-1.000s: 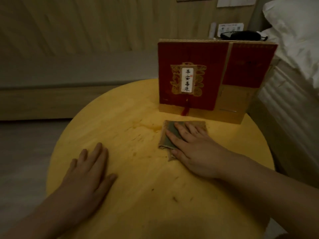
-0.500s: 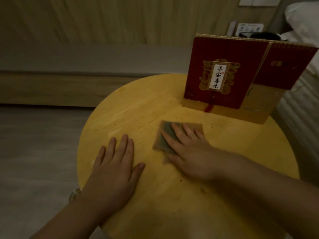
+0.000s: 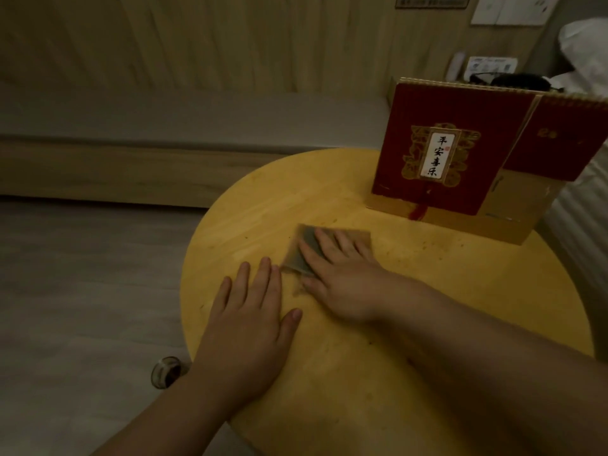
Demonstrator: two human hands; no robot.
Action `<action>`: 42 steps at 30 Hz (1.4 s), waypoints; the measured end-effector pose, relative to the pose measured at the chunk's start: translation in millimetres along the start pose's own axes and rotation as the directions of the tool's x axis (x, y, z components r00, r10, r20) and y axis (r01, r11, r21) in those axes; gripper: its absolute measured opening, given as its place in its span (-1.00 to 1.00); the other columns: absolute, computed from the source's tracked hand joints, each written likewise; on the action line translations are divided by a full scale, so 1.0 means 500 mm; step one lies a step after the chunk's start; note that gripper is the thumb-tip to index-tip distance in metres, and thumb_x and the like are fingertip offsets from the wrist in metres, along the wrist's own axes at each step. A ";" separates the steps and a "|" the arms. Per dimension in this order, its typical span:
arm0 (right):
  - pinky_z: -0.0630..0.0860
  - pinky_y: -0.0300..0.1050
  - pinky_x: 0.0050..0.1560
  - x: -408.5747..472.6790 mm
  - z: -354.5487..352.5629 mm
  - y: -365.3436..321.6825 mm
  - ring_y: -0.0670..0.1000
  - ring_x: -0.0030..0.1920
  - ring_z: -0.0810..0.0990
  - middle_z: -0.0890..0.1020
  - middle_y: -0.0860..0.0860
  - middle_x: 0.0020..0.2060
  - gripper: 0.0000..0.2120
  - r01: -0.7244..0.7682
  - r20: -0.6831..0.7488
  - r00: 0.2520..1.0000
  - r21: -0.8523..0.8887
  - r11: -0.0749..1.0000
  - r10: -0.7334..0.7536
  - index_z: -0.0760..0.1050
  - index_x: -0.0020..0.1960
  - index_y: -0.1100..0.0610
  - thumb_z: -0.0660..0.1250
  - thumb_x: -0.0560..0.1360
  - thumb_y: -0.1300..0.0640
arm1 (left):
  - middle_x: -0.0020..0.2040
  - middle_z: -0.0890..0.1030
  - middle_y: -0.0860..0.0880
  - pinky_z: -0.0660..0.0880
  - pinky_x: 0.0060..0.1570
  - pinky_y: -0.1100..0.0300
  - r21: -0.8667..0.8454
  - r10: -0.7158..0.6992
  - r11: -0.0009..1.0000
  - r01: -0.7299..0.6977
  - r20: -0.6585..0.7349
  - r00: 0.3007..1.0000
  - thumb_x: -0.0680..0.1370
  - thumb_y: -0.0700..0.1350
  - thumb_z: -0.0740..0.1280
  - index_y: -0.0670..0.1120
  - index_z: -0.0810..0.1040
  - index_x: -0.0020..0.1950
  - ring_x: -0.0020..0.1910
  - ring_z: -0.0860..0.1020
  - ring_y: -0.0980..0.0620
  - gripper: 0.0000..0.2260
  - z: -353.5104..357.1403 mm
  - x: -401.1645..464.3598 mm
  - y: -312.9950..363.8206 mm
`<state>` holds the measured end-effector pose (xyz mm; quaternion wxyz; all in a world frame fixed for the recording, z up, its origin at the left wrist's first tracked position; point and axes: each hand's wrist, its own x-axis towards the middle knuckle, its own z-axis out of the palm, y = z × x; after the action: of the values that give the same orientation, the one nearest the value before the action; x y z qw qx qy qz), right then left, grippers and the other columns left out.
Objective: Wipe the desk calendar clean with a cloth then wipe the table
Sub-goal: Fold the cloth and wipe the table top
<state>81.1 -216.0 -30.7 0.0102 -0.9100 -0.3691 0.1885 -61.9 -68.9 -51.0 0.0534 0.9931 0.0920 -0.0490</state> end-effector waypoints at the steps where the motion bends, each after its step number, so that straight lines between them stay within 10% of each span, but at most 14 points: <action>1: -0.29 0.24 0.62 0.034 -0.016 -0.011 0.17 0.66 -0.36 -0.35 0.01 0.67 -0.34 -0.004 0.019 1.000 -0.013 1.000 0.004 -0.36 0.67 -0.16 -0.14 0.70 -0.33 | 0.70 -0.27 0.00 -0.24 0.62 -0.07 0.001 -0.003 1.000 0.003 0.001 1.000 0.59 0.34 -0.37 -0.01 -0.27 0.69 0.67 -0.29 -0.07 -0.26 0.000 0.000 0.000; 5: 0.19 0.28 0.55 0.083 -0.059 -0.011 0.23 0.64 0.15 0.15 0.07 0.68 -0.34 -0.014 -0.049 0.999 0.078 0.997 0.018 0.05 0.67 -0.21 -0.07 0.63 -0.40 | 0.72 -0.19 0.05 -0.20 0.62 -0.05 -0.094 -0.002 0.996 0.003 0.002 1.000 0.63 0.34 -0.21 0.02 -0.16 0.71 0.67 -0.24 -0.03 -0.29 -0.014 0.004 -0.001; 7: 0.57 0.14 0.20 0.087 -0.093 0.018 0.19 0.29 0.59 0.63 0.07 0.33 -0.49 -0.045 -0.415 0.899 0.234 0.971 0.142 0.46 0.47 -0.12 0.10 0.62 -0.29 | 0.67 0.20 0.08 0.09 0.59 -0.04 -0.331 -0.078 0.942 0.053 -0.060 0.995 0.63 0.32 -0.09 0.07 0.16 0.67 0.65 0.11 -0.03 -0.35 -0.036 0.014 -0.002; 9: 0.64 0.08 0.10 0.106 -0.127 0.043 0.15 0.17 0.65 0.69 0.06 0.18 -0.63 -0.100 -0.516 0.833 0.214 0.972 0.199 0.57 0.36 0.01 0.28 0.63 -0.11 | 0.39 0.56 0.08 0.44 0.29 0.04 -0.564 -0.212 0.823 0.066 -0.197 0.957 0.67 0.24 0.08 0.07 0.46 0.50 0.34 0.48 0.04 -0.51 -0.057 0.036 -0.006; 14: 0.63 0.00 0.10 0.155 -0.172 0.022 0.12 0.11 0.64 0.69 0.09 0.12 -0.68 -0.066 -0.089 0.994 0.056 0.996 0.070 0.66 0.25 0.13 0.47 0.57 -0.01 | -0.07 0.65 0.22 0.40 -0.25 0.29 -0.743 -0.376 0.642 0.189 -0.090 0.922 0.66 0.14 0.30 0.15 0.65 0.14 -0.11 0.55 0.27 -0.82 -0.069 0.070 0.000; 19: 0.60 -0.14 -0.19 0.127 -0.240 0.010 0.02 -0.02 0.67 0.69 0.00 -0.04 -0.96 -0.012 0.048 0.999 0.351 0.936 -0.005 0.67 0.01 -0.02 0.46 0.58 0.11 | -0.16 0.76 0.05 0.64 0.07 -0.03 -0.909 -0.440 0.314 0.273 0.115 0.891 0.55 0.20 0.39 0.08 0.73 -0.07 -0.02 0.70 -0.03 -0.77 -0.070 0.071 -0.028; 24: 0.67 -0.18 -0.17 0.068 -0.308 -0.012 -0.01 -0.10 0.71 0.73 0.04 -0.08 -0.91 0.013 0.063 0.991 0.835 0.550 -0.120 0.71 -0.02 0.05 0.44 0.58 0.20 | 0.06 0.76 -0.11 0.61 0.16 0.02 -0.913 -0.323 -0.333 0.234 0.343 0.882 0.56 0.09 0.47 -0.04 0.66 0.10 0.16 0.68 -0.09 -0.76 -0.114 0.095 -0.049; 28: 0.63 -0.16 -0.14 0.061 -0.304 -0.034 0.01 -0.12 0.64 0.66 0.09 -0.13 -0.87 0.001 0.015 0.992 0.992 0.129 -0.125 0.65 0.01 0.12 0.36 0.62 0.29 | 0.08 0.77 -0.17 0.67 0.01 -0.03 -0.870 -0.314 -0.489 0.059 0.238 0.919 0.60 -0.19 0.41 -0.16 0.63 0.24 0.07 0.75 -0.10 -0.78 -0.159 0.105 -0.066; 34: 0.65 -0.05 -0.12 0.058 -0.233 -0.047 0.01 -0.03 0.73 0.74 0.02 -0.03 -0.89 0.052 -0.105 0.979 0.957 0.284 0.174 0.63 0.07 -0.05 0.45 0.61 0.15 | 0.02 0.76 -0.21 0.70 -0.18 0.02 -0.972 -0.380 -0.216 -0.088 0.001 0.925 0.58 -0.29 0.45 0.12 0.46 0.39 -0.05 0.76 -0.11 -0.52 -0.186 0.099 -0.114; 38: 0.73 0.04 -0.05 0.051 -0.191 -0.063 0.08 0.08 0.72 0.70 0.09 0.09 -0.65 0.048 -0.087 0.975 0.981 0.186 0.206 0.52 0.23 -0.08 0.50 0.56 0.23 | -0.07 0.76 -0.19 0.70 -0.02 0.06 -0.995 -0.266 -0.087 -0.047 -0.022 0.964 0.53 -0.41 0.45 0.05 0.55 0.41 -0.02 0.75 -0.13 -0.46 -0.189 0.090 -0.140; 42: 0.70 0.01 0.16 0.050 -0.184 -0.069 0.05 0.17 0.65 0.66 0.06 0.14 -0.63 0.062 -0.112 0.989 0.898 0.435 0.092 0.63 0.25 0.01 0.53 0.51 0.29 | 0.10 0.67 -0.15 0.65 0.15 -0.08 -0.891 -0.293 0.435 0.129 -0.004 0.956 0.49 -0.22 0.56 0.15 0.70 0.14 0.10 0.66 -0.14 -0.67 -0.206 0.094 -0.166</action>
<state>106.8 -163.1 51.9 0.5173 -0.7794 -0.2026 0.2897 -22.7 32.5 37.6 0.5446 0.8023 0.2315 0.0782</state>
